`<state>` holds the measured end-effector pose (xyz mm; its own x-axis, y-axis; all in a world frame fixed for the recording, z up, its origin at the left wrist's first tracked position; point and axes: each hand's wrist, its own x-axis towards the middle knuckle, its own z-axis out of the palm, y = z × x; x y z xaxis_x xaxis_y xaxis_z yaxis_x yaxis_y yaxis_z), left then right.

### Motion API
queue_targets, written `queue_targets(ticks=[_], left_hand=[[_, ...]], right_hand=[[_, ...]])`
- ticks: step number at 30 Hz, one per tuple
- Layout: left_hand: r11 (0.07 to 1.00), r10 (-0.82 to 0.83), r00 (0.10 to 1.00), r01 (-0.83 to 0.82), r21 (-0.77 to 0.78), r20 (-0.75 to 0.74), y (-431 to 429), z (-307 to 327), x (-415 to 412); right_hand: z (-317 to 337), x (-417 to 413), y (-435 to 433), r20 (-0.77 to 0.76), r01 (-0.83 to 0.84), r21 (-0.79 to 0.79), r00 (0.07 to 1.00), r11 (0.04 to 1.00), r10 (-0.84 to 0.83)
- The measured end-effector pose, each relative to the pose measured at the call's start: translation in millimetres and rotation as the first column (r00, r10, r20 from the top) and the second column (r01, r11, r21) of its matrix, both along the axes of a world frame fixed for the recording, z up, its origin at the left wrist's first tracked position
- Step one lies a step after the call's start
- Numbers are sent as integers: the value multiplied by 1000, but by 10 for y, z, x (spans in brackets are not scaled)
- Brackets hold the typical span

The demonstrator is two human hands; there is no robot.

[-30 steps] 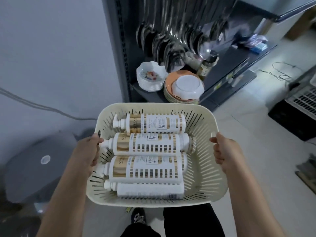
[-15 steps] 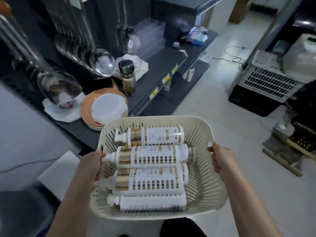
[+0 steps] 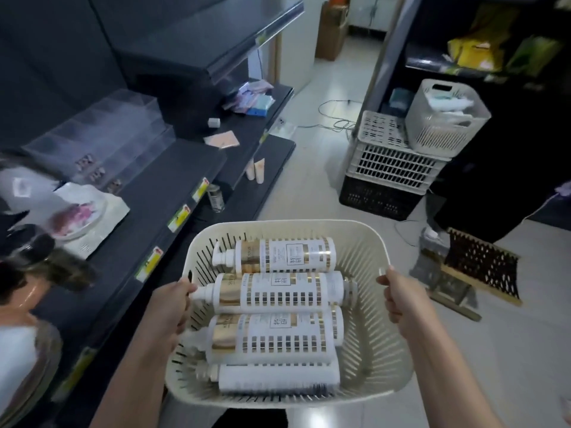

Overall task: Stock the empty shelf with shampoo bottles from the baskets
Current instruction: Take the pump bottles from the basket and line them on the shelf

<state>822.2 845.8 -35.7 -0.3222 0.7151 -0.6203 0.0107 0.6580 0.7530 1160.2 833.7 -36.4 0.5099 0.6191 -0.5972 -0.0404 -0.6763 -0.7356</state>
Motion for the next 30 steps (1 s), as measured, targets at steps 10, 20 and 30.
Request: queue_targets(ticks=[10,20,30], left_hand=[[990,-140,989,141,24,-40,2461,-142,950],[968,-246,967,248,30,-71,4553,-178,2019],[920,-389,916,391,3,-103,6612,-232,3063]], right_hand=[[-8,893,1848,7,169,9,986,986,-169],[-105,1913,3607,-48,237,-3,970,971,-237],[-147,2821,5162,-85,369,-6,926,930,-368]])
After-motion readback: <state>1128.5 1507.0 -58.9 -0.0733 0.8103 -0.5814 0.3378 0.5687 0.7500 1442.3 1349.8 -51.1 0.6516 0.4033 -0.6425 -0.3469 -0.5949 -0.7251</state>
